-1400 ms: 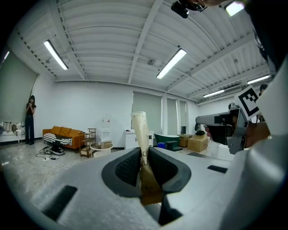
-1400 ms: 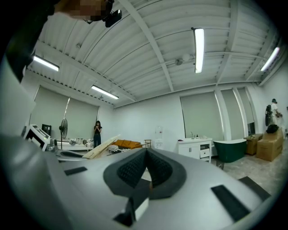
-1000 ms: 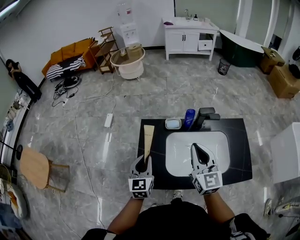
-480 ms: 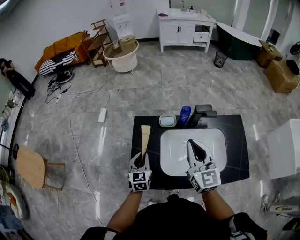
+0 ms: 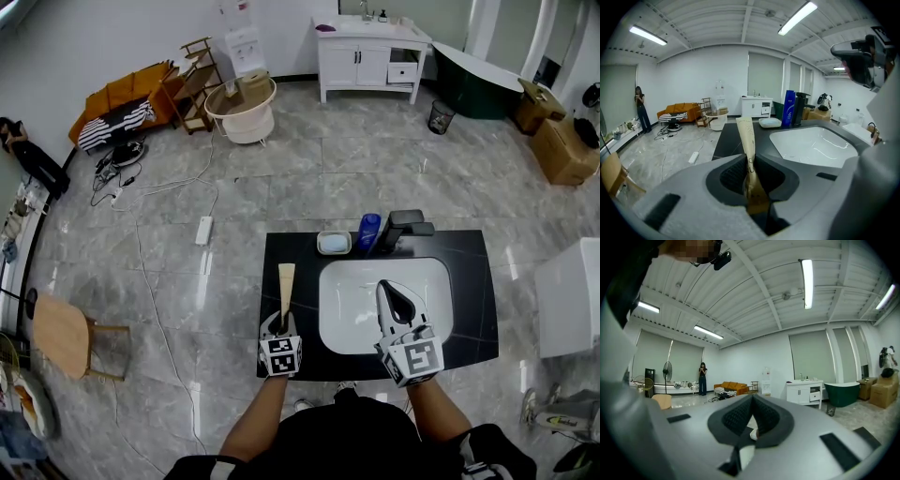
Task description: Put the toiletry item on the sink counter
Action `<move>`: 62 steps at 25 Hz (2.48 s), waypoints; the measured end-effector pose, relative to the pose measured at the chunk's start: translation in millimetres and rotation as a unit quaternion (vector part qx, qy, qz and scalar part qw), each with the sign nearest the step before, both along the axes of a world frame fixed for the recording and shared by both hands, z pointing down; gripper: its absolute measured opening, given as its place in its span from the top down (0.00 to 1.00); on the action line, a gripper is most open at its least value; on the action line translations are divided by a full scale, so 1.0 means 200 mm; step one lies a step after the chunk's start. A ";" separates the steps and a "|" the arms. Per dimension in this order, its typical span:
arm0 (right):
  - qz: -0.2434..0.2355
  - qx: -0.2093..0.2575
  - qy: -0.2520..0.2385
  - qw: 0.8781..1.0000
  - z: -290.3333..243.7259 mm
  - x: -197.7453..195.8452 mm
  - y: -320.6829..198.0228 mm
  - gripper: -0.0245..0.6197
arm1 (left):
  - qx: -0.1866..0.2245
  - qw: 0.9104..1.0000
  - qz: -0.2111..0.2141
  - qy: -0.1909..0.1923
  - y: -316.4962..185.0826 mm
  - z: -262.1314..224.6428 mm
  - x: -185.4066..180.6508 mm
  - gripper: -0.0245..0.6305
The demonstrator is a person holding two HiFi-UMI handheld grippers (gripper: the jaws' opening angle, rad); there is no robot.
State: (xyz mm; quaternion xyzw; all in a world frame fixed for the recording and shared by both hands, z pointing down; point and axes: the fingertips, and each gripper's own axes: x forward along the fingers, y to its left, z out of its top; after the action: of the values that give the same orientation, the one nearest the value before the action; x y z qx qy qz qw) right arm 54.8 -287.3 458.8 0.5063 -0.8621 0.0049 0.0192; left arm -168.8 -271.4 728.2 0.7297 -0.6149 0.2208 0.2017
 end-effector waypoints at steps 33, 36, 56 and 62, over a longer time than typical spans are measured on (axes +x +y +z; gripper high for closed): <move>0.003 0.010 0.003 1.000 -0.06 0.06 0.05 0.95 | 0.017 1.000 -0.010 0.020 -0.02 -0.13 -0.03 0.62; 0.000 0.012 0.001 1.000 -0.06 0.04 0.06 0.95 | 0.062 0.997 -0.021 0.038 -0.04 -0.33 -0.05 0.62; -0.020 0.021 -0.014 0.999 -0.08 -0.10 0.14 0.95 | 0.264 0.964 -0.019 0.037 0.09 -1.29 -0.09 0.94; -0.035 0.030 0.005 0.999 -0.09 -0.16 0.17 0.95 | 0.254 0.967 -0.005 0.038 0.15 -1.25 -0.08 0.94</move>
State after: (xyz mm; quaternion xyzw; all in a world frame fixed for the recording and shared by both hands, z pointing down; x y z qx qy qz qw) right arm 23.4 -253.1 441.0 0.4759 -0.8791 -0.0241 0.0089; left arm -184.9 -241.9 478.7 0.7620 -0.6460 0.0286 0.0344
